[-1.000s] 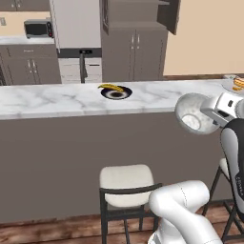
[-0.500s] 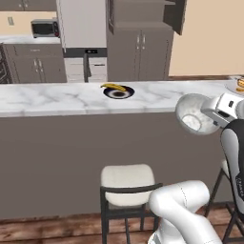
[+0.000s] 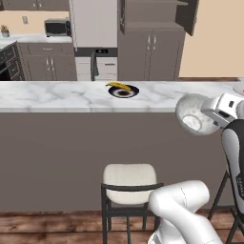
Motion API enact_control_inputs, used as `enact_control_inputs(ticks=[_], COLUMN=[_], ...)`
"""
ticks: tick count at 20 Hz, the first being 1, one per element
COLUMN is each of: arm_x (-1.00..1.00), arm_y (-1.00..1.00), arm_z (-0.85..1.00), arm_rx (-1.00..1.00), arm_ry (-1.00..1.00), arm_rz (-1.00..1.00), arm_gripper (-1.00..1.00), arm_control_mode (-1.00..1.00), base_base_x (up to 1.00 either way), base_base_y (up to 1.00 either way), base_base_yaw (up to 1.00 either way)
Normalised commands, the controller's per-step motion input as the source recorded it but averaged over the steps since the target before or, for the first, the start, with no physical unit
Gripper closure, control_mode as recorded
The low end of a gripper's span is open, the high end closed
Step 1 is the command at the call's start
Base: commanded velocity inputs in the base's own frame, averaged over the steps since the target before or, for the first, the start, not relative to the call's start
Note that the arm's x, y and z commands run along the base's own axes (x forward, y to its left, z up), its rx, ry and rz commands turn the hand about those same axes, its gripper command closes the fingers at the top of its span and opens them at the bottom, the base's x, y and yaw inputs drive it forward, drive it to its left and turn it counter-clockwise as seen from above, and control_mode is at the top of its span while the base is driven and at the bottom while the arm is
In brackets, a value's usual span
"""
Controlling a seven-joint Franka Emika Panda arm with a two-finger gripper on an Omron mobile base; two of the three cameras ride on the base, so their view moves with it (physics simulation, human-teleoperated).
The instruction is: Take the smaller bowl and place it next to the appetizer plate on the dining counter , and place the larger bowl next to the plate with cooked food.
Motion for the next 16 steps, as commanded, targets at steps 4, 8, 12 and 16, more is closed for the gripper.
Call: enact_control_inputs(ticks=[4, 8, 12, 16], arm_x=[0.11, 0.34, 0.38, 0.36], arm_y=[0.00, 0.00, -0.01, -0.18], arm_z=[0.00, 0.00, 0.01, 0.13], arm_rx=[0.00, 0.00, 0.00, 0.00], arm_ry=[0.00, 0.00, 0.00, 0.02], arm_rz=[0.00, 0.00, -0.02, -0.01], arm_gripper=[1.00, 1.00, 1.00, 1.00], arm_control_mode=[-1.00, -1.00, -1.00, -1.00], base_base_x=[0.39, 0.00, 0.00, 0.00], base_base_y=[0.00, 0.00, 0.00, 0.00], base_base_yaw=[0.00, 0.00, 0.00, 0.00])
